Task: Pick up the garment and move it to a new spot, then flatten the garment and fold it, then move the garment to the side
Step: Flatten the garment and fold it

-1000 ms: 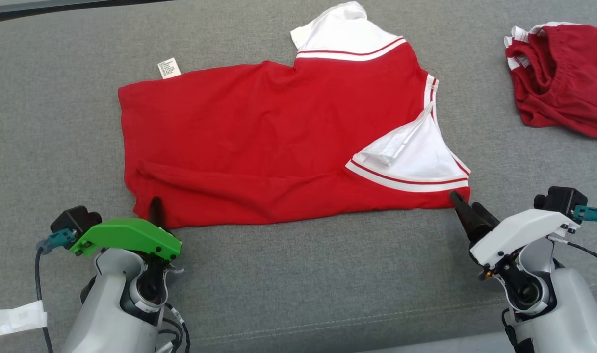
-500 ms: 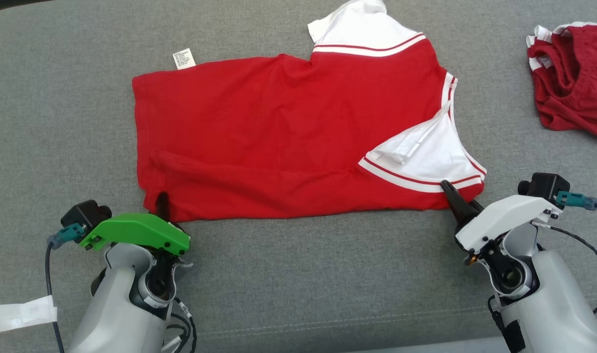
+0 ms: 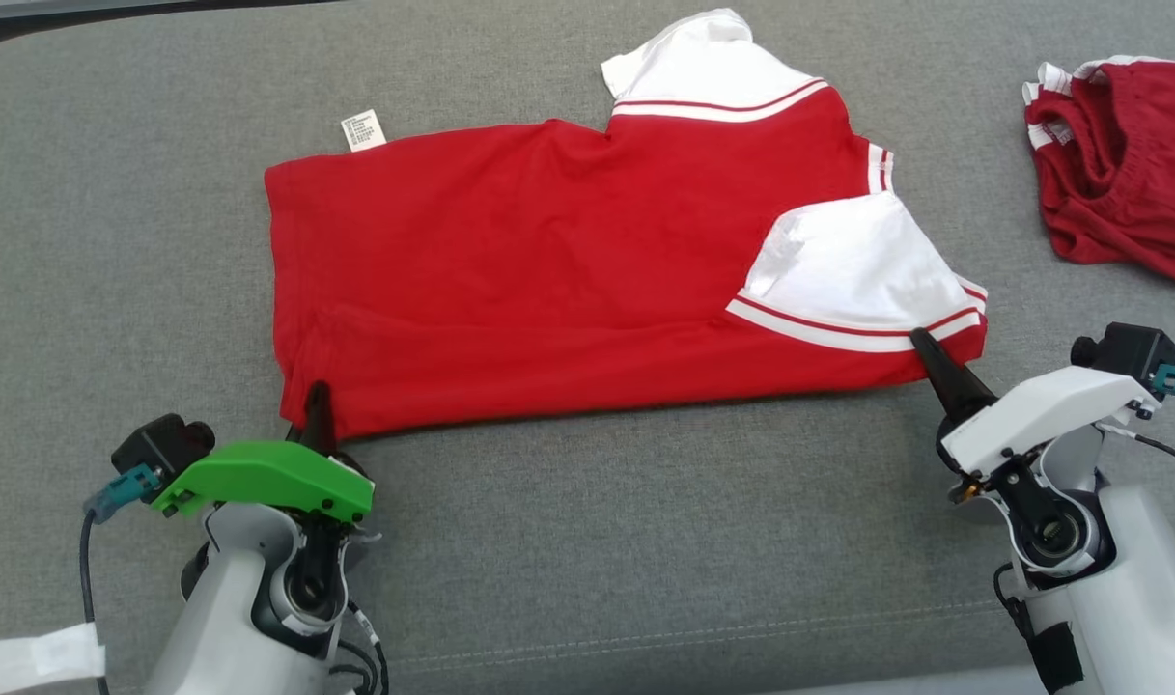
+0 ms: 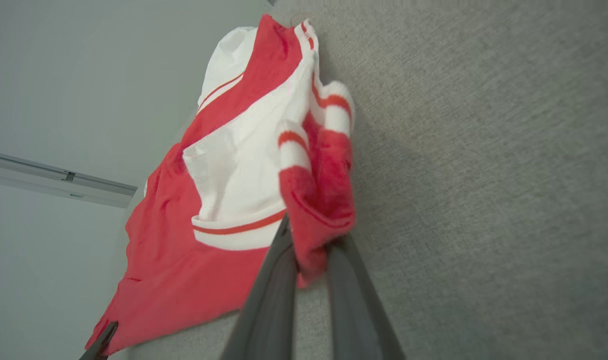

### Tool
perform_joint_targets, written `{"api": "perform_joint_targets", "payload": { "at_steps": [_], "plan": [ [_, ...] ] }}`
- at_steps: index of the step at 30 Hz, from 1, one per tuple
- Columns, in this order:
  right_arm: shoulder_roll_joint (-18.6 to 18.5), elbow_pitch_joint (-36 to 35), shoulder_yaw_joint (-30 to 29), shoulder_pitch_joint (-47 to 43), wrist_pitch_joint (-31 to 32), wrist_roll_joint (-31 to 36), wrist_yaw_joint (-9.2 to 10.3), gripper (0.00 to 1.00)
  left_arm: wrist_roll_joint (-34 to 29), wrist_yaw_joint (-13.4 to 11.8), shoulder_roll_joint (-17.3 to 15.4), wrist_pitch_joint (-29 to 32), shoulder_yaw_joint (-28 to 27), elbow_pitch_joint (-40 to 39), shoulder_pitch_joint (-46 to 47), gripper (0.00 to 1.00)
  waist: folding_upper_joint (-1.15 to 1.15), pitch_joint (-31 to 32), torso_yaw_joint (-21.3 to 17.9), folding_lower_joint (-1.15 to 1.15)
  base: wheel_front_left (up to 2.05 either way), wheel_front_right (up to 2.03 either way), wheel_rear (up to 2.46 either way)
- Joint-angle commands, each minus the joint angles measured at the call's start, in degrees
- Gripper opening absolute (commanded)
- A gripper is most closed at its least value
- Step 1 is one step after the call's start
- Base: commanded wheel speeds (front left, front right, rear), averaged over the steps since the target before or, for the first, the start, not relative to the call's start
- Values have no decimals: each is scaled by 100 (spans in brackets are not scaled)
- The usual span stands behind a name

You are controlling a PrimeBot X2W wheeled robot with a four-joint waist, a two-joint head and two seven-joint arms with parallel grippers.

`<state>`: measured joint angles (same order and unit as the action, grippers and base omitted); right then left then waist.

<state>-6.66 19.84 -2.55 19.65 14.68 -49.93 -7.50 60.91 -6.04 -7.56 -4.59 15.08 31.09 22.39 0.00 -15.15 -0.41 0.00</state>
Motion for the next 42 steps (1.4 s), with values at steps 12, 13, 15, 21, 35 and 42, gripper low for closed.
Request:
{"api": "perform_joint_targets", "payload": {
  "at_steps": [12,13,15,21,35,42],
  "plan": [
    [-52,-846,-322,-1011,384,30,2,0,68,-455,-66,12,62,-1748,-1535,0,0,103,55,0,0,0,0],
    [-27,-884,-364,-1100,405,47,2,0,55,-498,-66,32,89,-1857,-1644,0,0,108,60,0,0,0,0],
    [28,-974,-431,-1272,448,73,1,0,76,-575,-47,47,109,-2006,-1818,0,0,123,82,0,0,0,0],
    [151,-1030,-548,-1559,588,198,1,0,-10,-711,-137,89,179,-2096,-2046,0,0,173,65,0,0,0,0],
    [25,-582,-642,-1425,541,609,1,100,-379,-842,-584,349,402,-1710,-1782,100,0,302,15,0,0,0,0],
    [-481,-1131,-759,-1438,899,921,1,100,-951,-866,-1373,826,696,-2144,-1486,100,0,405,-20,0,0,0,0]
  ]
}}
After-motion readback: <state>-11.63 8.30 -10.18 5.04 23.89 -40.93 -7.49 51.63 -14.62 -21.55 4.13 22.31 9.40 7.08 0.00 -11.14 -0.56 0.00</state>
